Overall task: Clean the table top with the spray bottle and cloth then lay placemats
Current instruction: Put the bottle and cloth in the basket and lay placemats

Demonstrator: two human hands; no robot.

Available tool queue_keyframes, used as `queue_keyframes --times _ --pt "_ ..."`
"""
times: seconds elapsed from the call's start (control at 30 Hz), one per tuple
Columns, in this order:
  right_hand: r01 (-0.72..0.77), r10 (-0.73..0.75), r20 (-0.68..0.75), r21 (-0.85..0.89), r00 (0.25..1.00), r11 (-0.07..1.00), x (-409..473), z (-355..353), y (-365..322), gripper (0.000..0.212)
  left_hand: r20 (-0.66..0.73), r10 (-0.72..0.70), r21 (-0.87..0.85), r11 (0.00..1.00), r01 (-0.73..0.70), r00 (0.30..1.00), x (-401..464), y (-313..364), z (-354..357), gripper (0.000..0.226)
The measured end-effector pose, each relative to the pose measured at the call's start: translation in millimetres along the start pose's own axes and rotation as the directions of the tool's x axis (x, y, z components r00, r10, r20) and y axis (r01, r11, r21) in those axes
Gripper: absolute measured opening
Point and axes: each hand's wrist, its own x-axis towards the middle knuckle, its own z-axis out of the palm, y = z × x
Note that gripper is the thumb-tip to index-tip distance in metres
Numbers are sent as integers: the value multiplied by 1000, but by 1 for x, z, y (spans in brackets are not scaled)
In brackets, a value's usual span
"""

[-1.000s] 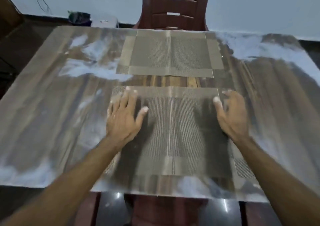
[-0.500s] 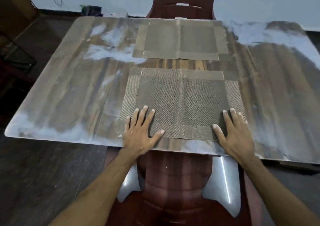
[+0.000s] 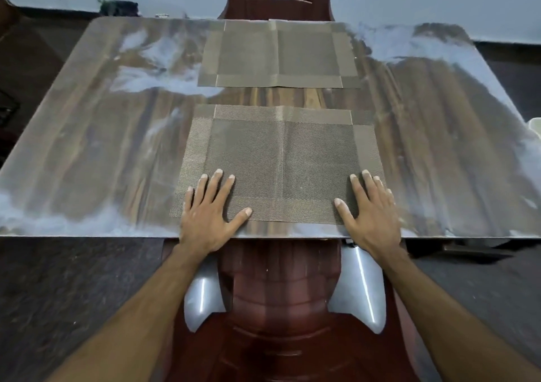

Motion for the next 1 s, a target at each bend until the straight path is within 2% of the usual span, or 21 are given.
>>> queue_keyframes --times 0.3,1.0 --pt "37 -36 24 -47 999 998 1 0 2 80 -43 -5 1 1000 5 999 -2 -2 3 87" --pt "33 -33 -20 -7 999 999 6 4 5 79 -58 -34 25 999 35 998 -4 0 0 87"
